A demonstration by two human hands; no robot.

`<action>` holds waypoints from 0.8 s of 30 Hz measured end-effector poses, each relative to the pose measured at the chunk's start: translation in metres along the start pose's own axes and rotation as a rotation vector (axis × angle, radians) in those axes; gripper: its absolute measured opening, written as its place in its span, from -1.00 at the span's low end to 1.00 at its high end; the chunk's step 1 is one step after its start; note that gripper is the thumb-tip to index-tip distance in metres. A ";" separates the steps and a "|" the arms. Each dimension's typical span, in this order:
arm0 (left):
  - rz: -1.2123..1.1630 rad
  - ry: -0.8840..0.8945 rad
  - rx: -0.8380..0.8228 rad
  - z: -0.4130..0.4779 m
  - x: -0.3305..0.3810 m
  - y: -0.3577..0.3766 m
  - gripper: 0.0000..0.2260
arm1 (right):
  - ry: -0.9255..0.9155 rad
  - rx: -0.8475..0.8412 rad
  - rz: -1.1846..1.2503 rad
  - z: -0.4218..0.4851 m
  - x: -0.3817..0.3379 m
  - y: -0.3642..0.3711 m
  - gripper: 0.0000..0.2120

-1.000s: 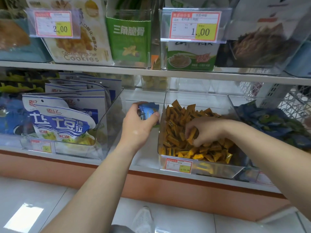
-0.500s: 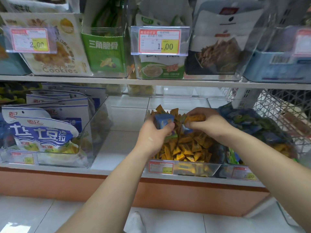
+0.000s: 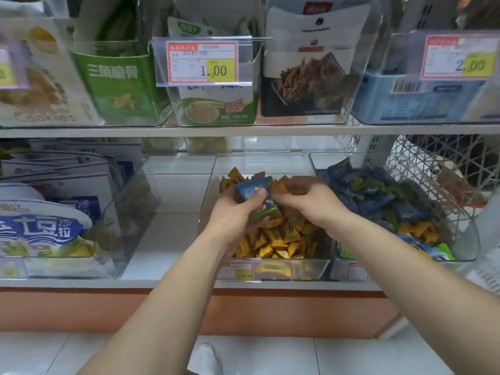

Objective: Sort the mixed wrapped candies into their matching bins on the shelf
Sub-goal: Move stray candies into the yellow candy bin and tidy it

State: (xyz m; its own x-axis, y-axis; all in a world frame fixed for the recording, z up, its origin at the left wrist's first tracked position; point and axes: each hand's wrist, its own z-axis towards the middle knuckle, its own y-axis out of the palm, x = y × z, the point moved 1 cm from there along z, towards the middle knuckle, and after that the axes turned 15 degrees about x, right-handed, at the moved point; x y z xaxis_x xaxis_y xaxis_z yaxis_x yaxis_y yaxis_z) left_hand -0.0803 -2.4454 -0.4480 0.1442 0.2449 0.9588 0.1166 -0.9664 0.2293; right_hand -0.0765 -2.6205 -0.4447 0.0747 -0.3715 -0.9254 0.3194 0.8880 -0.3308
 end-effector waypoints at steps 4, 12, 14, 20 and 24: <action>0.024 0.061 0.065 0.006 0.001 -0.006 -0.77 | -0.036 0.061 -0.069 0.000 -0.001 -0.003 -0.74; 0.009 0.163 0.024 -0.007 0.000 0.028 -0.58 | 0.092 -0.157 0.326 -0.018 -0.015 0.009 -0.62; -0.001 0.177 0.035 -0.010 -0.001 0.035 -0.57 | 0.104 -0.149 0.397 -0.021 -0.018 0.005 -0.73; 0.096 0.303 0.059 -0.016 -0.003 0.058 -0.79 | 0.261 -0.055 0.694 -0.023 -0.011 -0.022 -0.72; 0.171 0.346 0.021 -0.017 -0.006 0.069 -0.72 | 0.165 0.070 0.619 -0.020 -0.003 -0.046 -0.67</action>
State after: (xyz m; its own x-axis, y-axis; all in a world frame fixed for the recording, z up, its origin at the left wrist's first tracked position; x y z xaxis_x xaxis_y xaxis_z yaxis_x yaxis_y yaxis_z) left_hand -0.0895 -2.5146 -0.4348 -0.1761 0.0362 0.9837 0.1399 -0.9883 0.0614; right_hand -0.1100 -2.6550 -0.4300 0.1202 0.2560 -0.9592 0.3249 0.9028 0.2817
